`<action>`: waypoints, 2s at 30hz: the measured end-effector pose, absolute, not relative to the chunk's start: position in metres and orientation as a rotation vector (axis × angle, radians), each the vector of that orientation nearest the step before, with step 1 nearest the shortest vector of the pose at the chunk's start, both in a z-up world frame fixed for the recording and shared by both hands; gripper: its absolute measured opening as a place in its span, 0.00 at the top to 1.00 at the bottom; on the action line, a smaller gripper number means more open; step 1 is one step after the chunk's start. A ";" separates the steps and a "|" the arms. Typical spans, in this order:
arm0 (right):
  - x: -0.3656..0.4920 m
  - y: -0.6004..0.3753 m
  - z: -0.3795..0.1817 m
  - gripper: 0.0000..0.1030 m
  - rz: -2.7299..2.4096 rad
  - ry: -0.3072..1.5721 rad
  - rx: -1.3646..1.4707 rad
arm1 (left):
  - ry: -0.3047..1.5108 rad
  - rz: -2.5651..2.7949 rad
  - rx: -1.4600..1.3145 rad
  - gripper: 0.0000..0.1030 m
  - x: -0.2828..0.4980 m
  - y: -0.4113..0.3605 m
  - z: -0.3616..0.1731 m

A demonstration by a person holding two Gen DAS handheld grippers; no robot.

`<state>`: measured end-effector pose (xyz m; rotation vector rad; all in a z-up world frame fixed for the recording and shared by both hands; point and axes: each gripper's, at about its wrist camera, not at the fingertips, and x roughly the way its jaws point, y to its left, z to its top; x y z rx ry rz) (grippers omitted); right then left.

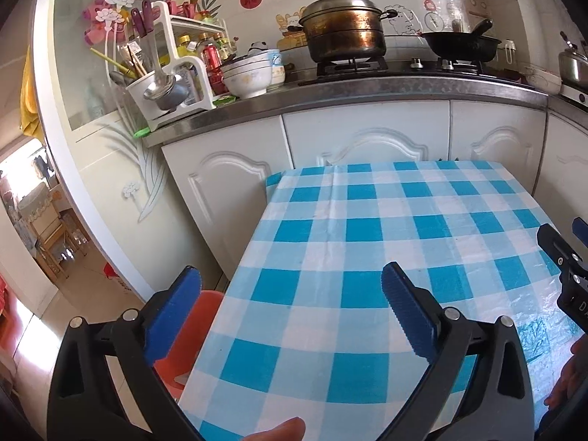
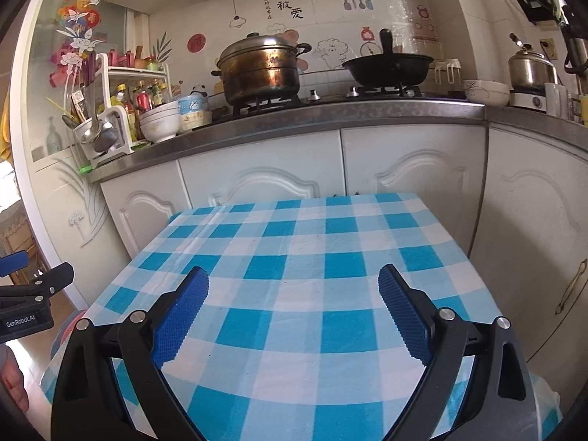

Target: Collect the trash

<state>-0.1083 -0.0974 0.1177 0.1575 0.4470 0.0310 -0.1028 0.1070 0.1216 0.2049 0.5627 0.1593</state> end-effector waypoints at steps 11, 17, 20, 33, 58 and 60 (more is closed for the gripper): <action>-0.121 -0.143 0.123 0.07 -0.072 0.379 0.170 | 0.524 0.122 0.257 0.04 -0.098 0.045 0.126; -0.127 -0.155 0.125 0.07 -0.103 0.351 0.184 | 0.514 0.092 0.271 0.04 -0.098 0.024 0.124; -0.128 -0.158 0.125 0.07 -0.112 0.345 0.182 | 0.517 0.078 0.269 0.04 -0.097 0.018 0.123; -0.126 -0.158 0.122 0.06 -0.118 0.349 0.170 | 0.545 0.060 0.255 0.04 -0.094 0.015 0.112; -0.115 -0.153 0.109 0.06 -0.119 0.396 0.139 | 0.602 0.061 0.232 0.04 -0.083 0.023 0.091; -0.115 -0.153 0.109 0.06 -0.118 0.395 0.137 | 0.608 0.059 0.228 0.04 -0.082 0.023 0.090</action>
